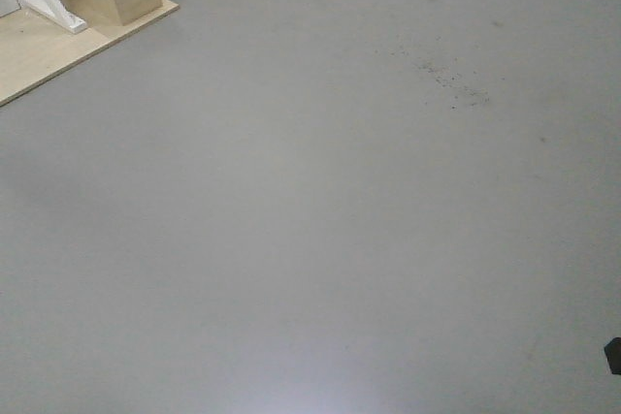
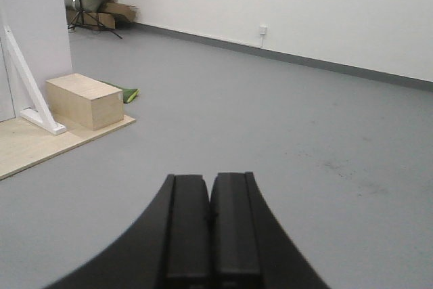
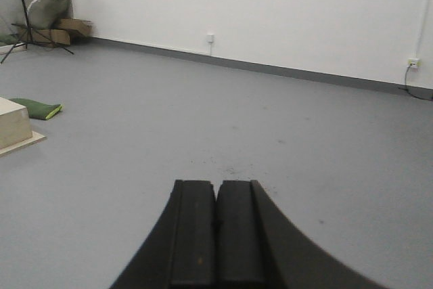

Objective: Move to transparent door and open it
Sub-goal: 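Drive the base up to the transparent sliding door on the platform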

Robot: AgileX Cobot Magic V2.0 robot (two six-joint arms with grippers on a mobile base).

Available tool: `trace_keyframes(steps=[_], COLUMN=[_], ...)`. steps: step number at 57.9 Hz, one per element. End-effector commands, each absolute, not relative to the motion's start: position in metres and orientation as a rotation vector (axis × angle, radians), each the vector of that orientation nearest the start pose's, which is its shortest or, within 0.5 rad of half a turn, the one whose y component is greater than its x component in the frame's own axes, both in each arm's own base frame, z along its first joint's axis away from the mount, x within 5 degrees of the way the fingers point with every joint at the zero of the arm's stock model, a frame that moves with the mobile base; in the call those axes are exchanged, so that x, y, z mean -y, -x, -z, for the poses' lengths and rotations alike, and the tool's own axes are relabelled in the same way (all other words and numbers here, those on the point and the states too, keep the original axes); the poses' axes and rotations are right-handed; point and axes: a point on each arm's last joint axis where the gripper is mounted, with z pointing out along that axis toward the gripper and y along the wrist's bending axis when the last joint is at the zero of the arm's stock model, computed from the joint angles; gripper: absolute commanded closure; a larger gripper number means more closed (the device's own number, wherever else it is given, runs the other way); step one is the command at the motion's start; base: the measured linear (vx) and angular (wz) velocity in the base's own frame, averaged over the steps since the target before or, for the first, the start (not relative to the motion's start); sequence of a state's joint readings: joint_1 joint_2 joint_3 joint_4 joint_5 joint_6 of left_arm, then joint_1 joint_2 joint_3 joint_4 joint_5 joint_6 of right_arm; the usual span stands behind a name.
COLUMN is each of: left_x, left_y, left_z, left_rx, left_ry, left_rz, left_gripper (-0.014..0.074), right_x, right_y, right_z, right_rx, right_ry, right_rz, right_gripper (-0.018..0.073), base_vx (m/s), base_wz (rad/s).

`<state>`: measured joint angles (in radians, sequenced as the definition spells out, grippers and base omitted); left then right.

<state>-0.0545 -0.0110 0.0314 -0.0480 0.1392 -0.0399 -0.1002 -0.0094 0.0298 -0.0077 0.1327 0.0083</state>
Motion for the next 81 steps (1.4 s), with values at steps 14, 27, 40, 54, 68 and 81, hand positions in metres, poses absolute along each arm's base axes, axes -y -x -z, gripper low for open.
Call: trace_keyframes(steps=[14,27,40,54,68,81], left_x=[0.0038,0.0038,0.0038,0.0038,0.0038,0.0038], left_y=[-0.0564,-0.0564,-0.0564,-0.0564,-0.0564,-0.0564], left_z=[-0.1933,-0.1933,-0.1933,-0.1933,-0.1933,-0.1933], left_rx=[-1.570,-1.570,-1.570,-1.570,-1.570,-1.570], left_ry=[0.026,0.026,0.026,0.026,0.026,0.026], left_rz=[0.128,0.128,0.128,0.128,0.128,0.128], left_gripper=[0.0602,0.0602,0.0602,0.0602,0.0602,0.0602], right_x=[0.0059,0.0059,0.0059,0.0059,0.0059,0.0059], right_y=[-0.0556,-0.0556,-0.0556,-0.0556,-0.0556,-0.0556], right_z=[-0.1984,-0.1984,-0.1984,-0.1984,-0.1984,-0.1984], right_rx=[-1.540,-1.540,-1.540,-1.540,-1.540,-1.540], right_ry=[-0.073,-0.073,-0.073,-0.073,-0.073,-0.073], right_rz=[0.091,0.091,0.091,0.091,0.091,0.091], right_gripper=[0.0568,0.0568,0.0568,0.0568,0.0568,0.0568], base_vx=[0.54,0.55,0.55,0.54,0.56,0.57], base_wz=[0.25,0.28,0.35,0.34,0.26,0.29])
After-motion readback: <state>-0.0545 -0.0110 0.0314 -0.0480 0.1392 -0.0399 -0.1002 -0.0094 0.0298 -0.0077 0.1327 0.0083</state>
